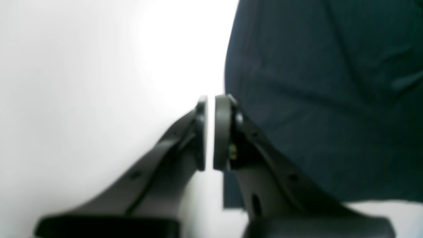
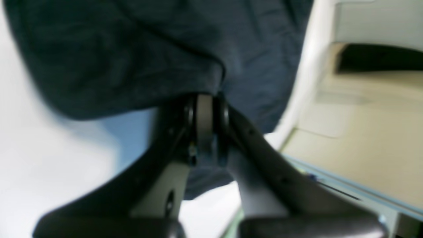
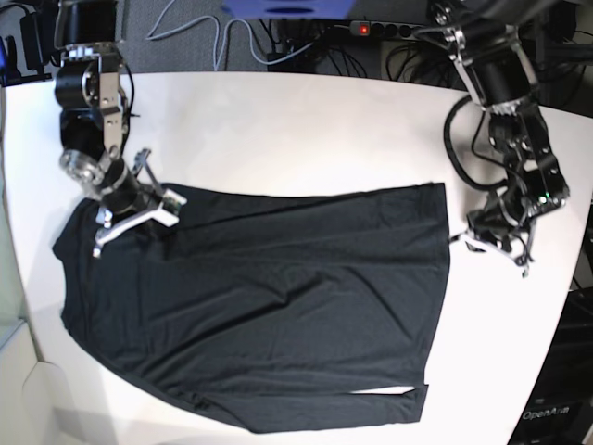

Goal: Fold the T-shirt properly
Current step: 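Open both grippers and move them outward to the shirt's corners, then lower the right gripper onto the shirt corner and close it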

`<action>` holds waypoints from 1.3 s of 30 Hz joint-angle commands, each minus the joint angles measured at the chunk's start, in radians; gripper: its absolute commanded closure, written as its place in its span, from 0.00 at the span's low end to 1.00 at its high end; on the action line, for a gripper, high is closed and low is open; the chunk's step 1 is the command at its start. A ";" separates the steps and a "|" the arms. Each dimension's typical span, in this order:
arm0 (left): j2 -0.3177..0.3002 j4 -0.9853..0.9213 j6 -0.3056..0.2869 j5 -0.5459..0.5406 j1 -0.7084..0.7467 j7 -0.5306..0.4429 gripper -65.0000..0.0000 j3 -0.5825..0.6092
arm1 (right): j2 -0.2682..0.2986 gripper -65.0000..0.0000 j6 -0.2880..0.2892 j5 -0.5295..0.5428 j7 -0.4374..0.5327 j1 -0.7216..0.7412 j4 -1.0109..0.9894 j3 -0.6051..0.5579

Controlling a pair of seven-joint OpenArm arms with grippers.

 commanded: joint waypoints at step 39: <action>-0.256 0.270 -0.004 0.494 0.181 -0.255 0.55 0.579 | -0.366 0.17 -0.010 0.367 -0.227 0.103 0.116 0.651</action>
